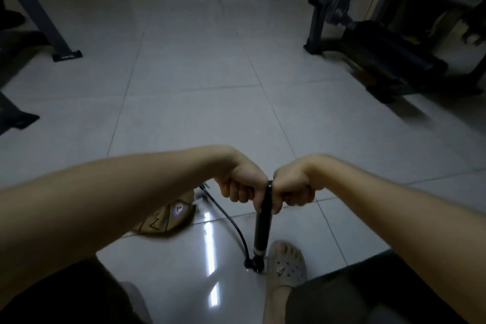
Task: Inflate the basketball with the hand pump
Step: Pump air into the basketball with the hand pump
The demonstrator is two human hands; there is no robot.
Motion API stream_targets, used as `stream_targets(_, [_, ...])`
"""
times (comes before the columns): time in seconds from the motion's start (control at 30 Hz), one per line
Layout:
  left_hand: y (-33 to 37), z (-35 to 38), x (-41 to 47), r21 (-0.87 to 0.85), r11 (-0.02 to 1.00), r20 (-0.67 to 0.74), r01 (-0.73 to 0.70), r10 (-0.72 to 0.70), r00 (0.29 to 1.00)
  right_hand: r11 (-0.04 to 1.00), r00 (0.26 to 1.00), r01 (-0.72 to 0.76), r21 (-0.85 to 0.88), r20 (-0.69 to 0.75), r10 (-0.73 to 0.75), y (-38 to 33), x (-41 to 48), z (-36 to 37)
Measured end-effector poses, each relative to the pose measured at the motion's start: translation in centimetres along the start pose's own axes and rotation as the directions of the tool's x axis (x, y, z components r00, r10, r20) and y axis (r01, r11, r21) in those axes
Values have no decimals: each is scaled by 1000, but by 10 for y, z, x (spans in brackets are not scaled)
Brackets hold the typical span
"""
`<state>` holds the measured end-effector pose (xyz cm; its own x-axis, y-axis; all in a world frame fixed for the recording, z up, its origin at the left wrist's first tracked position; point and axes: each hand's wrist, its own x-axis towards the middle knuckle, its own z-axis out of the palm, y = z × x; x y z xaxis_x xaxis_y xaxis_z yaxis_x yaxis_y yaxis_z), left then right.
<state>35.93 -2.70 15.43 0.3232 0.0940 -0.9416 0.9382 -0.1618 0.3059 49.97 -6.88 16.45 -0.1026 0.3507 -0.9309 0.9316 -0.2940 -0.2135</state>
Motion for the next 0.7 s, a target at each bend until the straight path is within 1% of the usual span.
stream_targets(0.07, [-9,10,29,-26,1000,-16,-15,14,1000,1000,1000,3,5,11,-3,6,25,12])
stream_targets(0.17, [-15,22,57,-50,999,0,-20,20,1000,1000,998,-19,18,57,18,14,52,25])
stream_targets(0.37, [-18,28,64,-28,999,28,-22,23,999,999,995,-38,10,90,37,15,61,33])
stream_targets(0.47, [-12,25,46,37,999,60,21,-23,998,997,992,-75,-36,102,78,6,44,31])
stream_targets(0.53, [-7,16,20,26,999,58,22,-23,998,996,995,-65,-63,65,70,-2,18,18])
stream_targets(0.6, [1,-3,-20,-8,1000,30,-9,9,1000,999,1000,-24,-38,14,25,-11,-18,-8])
stream_targets(0.7, [13,-33,-86,-50,995,-60,-86,83,995,1000,999,23,3,-38,-23,-28,-78,-49])
